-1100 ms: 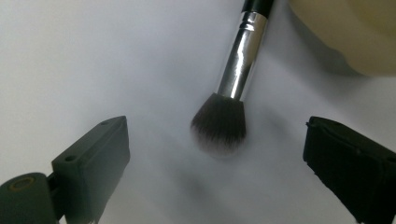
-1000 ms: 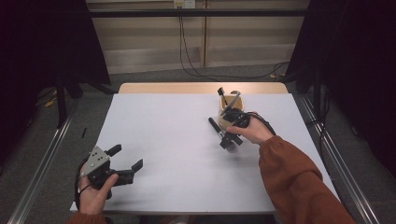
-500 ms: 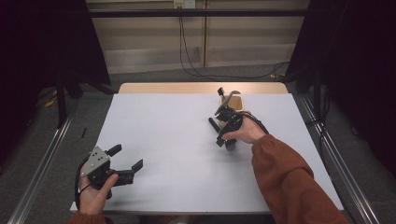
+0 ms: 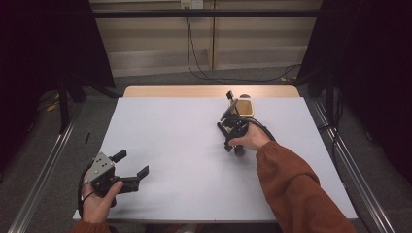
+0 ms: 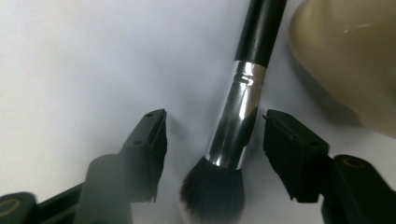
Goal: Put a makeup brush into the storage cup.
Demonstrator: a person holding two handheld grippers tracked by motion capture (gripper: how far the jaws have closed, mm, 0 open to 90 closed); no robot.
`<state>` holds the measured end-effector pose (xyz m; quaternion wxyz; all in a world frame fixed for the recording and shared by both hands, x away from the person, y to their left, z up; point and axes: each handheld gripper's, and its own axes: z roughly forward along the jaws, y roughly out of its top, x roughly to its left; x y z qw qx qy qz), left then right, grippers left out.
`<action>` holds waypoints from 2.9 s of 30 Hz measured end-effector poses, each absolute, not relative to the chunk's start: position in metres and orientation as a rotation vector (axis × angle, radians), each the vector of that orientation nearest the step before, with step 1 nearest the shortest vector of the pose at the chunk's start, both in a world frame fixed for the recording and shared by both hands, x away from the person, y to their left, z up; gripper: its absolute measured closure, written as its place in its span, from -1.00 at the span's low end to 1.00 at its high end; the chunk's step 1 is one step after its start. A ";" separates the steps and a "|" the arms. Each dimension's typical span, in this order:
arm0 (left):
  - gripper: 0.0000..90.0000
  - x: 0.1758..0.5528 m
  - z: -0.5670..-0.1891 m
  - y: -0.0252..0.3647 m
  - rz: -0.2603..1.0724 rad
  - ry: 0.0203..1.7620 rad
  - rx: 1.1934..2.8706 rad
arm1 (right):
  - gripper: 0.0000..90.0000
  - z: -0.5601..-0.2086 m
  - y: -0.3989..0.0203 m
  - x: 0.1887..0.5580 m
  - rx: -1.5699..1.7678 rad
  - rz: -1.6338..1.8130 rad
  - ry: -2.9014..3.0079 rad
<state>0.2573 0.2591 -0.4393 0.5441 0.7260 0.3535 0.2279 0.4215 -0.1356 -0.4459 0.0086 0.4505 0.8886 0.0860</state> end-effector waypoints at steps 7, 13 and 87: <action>-0.95 0.257 -0.439 0.259 0.541 0.837 1.723 | 0.07 -0.449 -0.133 0.426 1.438 0.267 2.741; -0.95 0.258 -0.439 0.260 0.542 0.839 1.724 | 0.18 -0.451 -0.130 0.426 1.437 0.261 2.732; -0.95 0.258 -0.440 0.259 0.547 0.845 1.735 | 0.61 -0.425 -0.200 0.381 1.199 1.068 2.575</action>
